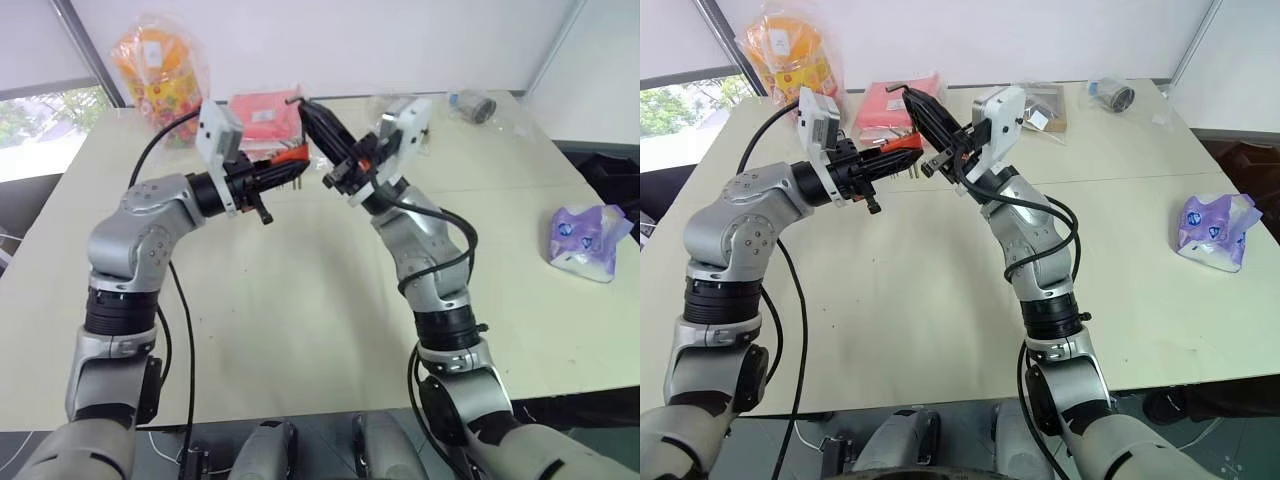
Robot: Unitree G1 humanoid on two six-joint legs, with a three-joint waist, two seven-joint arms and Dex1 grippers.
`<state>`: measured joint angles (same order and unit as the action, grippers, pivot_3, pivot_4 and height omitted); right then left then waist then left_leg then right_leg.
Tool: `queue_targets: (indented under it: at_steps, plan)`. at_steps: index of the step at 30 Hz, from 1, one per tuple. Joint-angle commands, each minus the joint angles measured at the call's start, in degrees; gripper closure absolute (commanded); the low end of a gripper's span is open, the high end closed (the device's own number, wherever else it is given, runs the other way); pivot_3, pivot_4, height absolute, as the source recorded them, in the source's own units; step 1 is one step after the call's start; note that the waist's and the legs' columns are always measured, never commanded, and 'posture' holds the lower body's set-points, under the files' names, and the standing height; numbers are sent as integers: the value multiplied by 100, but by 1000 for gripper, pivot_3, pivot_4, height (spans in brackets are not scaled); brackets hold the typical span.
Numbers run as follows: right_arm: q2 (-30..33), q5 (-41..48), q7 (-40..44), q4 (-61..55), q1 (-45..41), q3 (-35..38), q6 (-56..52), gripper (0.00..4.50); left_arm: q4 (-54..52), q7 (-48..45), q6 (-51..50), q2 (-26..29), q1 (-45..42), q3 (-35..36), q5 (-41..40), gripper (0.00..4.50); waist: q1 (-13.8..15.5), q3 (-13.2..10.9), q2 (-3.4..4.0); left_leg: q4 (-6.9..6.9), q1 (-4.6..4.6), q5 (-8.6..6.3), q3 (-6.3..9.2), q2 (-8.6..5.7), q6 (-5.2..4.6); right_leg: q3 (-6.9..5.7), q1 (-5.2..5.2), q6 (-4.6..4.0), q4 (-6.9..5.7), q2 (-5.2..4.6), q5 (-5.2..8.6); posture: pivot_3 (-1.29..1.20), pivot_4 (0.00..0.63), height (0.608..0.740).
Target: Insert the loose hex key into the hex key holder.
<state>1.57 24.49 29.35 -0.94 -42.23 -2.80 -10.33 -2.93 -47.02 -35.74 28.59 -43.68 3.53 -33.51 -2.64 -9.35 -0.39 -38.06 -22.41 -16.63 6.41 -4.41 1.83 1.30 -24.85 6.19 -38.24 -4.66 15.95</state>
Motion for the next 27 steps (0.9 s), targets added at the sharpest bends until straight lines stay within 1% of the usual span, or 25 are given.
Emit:
queue_targets:
  at_steps: [1,2,3,5,7,10,12,17,20,22,24,25,27]
  plan:
    - [72,20,185,-338,91,-179,-141,3774,-131,49,80,-1,-250,165,-75,4500,2,0,0,0,0,0,0,0,0,0,0,0,0,0,0,0,150,740]
    - [113,-1,206,-372,129,-203,-173,3525,-133,49,81,-4,-245,163,-76,4500,3,0,0,0,0,0,0,0,0,0,0,0,0,0,0,0,150,740]
    - [153,-41,211,-397,163,-224,-183,3077,-136,48,85,-6,-239,159,-76,4500,4,0,1,0,0,0,0,0,0,0,0,0,0,0,0,0,150,740]
    - [284,-147,247,-470,271,-263,-180,2012,-142,58,88,-16,-232,145,-76,4500,4,0,1,0,0,0,0,0,0,0,0,0,0,0,0,0,150,740]
    - [421,-49,302,-627,438,-176,-267,1043,-159,72,82,-27,-230,134,-76,4500,10,0,1,0,0,0,0,0,0,0,0,0,0,0,0,0,150,740]
    - [722,218,380,-979,803,35,-575,1043,-197,77,79,-33,-198,126,-73,4500,26,0,0,-1,0,0,0,-1,0,0,2,0,2,0,0,0,150,740]
    - [1180,465,524,-1412,1332,274,-962,1043,-191,78,94,-47,-173,115,-63,4500,59,0,0,-1,-1,0,1,-2,0,0,5,0,5,-1,0,0,150,740]
    - [2138,848,651,-2051,2248,882,-1558,1043,-165,96,4,-201,-90,35,-134,4500,79,-1,0,-2,0,-1,1,-4,-2,1,10,0,11,-1,0,0,150,740]
    - [2729,1048,755,-2324,2663,1275,-1880,1043,-19,37,-104,-394,-26,-92,-175,4500,105,-1,-1,-2,1,-1,-1,-3,-3,1,12,0,12,0,0,0,150,740]
    - [3274,1099,982,-2503,2957,1539,-2080,1043,292,31,-225,-650,-62,-221,-194,4500,150,-1,0,-3,3,-2,-7,-2,-5,3,12,0,12,2,0,0,150,740]
    - [3651,1106,1124,-2636,3128,1658,-2171,1043,531,9,-280,-823,-122,-318,-152,4500,195,-3,-3,-6,4,-4,-8,-2,-8,1,18,0,13,7,0,0,150,740]
    - [3822,1082,1180,-2694,3188,1702,-2195,1043,662,37,-348,-932,-174,-353,-152,4500,200,-3,-4,-10,4,-15,-8,-2,-27,1,20,0,15,8,0,0,150,740]
    - [4247,765,1337,-2803,3359,1742,-2055,1043,1104,106,-499,-1253,-311,-456,-140,4500,207,-3,-5,-12,4,-18,-10,-2,-32,1,22,0,16,8,0,0,150,740]
